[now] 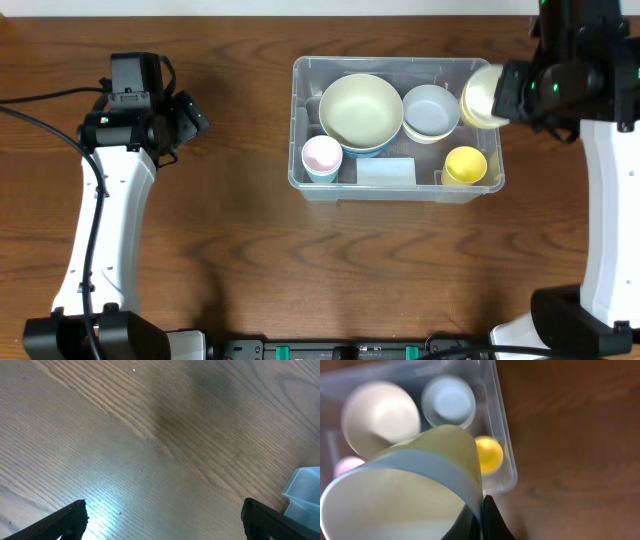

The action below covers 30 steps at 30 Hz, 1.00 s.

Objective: Pack container
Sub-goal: 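Lower the cream cup onto the yellow cup, release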

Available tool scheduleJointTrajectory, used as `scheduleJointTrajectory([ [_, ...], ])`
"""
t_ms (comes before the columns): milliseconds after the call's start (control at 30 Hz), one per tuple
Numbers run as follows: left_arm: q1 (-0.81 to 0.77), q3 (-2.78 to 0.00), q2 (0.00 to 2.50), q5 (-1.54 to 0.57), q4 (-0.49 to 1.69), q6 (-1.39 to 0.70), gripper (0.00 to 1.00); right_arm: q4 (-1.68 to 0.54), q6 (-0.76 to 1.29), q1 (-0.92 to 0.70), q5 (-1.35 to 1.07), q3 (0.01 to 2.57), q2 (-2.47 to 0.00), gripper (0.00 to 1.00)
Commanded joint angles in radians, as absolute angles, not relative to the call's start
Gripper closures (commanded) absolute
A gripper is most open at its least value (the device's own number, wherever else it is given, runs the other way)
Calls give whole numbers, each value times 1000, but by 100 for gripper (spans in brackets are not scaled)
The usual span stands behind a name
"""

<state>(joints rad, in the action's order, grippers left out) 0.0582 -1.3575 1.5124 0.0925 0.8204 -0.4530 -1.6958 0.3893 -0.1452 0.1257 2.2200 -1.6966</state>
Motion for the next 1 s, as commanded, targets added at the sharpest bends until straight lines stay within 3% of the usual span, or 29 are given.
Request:
scheduleJointTrajectory([
  [0, 64, -1378, 1496, 98, 822, -466, 2, -1699, 400, -140, 117, 2099, -1647, 99],
  [500, 64, -1378, 1496, 98, 822, -466, 2, -1680, 383, 9, 59, 1868, -1636, 99],
  [967, 64, -1378, 1496, 98, 823, -466, 2, -1544, 361, 14, 13, 1777, -1637, 99],
])
